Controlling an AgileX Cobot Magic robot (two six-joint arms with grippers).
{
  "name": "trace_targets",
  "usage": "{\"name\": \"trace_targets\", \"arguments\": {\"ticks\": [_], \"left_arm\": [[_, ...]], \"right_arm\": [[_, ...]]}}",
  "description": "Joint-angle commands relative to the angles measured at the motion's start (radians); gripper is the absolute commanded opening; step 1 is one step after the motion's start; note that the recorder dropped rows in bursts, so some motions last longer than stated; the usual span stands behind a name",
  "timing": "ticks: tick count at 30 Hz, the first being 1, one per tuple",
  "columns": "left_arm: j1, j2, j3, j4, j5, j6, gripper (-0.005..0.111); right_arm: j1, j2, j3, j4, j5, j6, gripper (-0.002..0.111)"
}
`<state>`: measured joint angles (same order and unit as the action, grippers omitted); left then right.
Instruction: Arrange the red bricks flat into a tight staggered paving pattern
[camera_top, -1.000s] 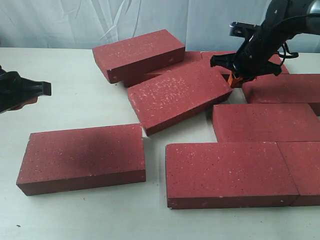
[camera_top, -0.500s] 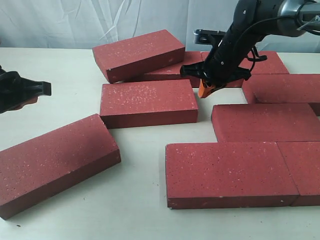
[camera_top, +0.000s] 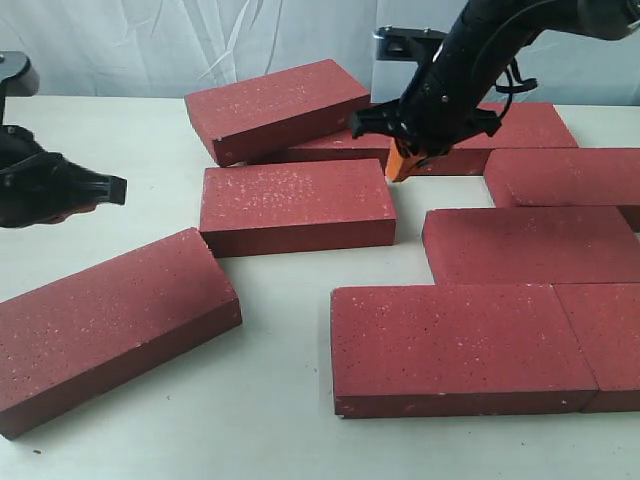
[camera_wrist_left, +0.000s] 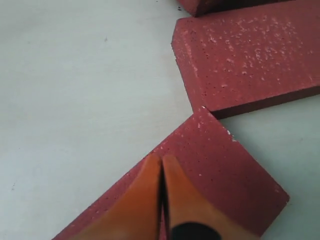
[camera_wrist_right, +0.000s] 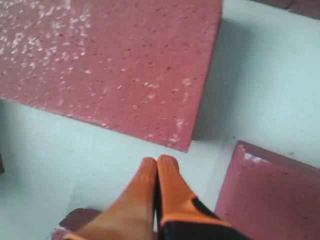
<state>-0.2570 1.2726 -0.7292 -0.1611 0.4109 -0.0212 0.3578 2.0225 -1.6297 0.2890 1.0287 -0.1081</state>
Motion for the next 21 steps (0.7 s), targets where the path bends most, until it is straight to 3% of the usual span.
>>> {"name": "trace_targets", "arguments": {"ticks": [1, 7, 15, 21], "left_arm": [[-0.015, 0.114, -0.087, 0.02, 0.04, -0.002, 0.0], [-0.015, 0.303, -0.255, 0.012, 0.086, -0.017, 0.0], [-0.015, 0.55, -0.474, -0.007, 0.168, -0.084, 0.0], [-0.015, 0.684, -0.569, -0.075, 0.177, -0.106, 0.0]], "right_arm": [[0.064, -0.005, 0.002, -0.008, -0.005, -0.013, -0.001], [0.134, -0.005, 0.025, -0.006, -0.068, 0.005, -0.001], [0.139, -0.004, 0.079, 0.022, -0.091, 0.013, -0.001], [0.144, 0.022, 0.098, 0.056, -0.105, 0.013, -0.001]]}}
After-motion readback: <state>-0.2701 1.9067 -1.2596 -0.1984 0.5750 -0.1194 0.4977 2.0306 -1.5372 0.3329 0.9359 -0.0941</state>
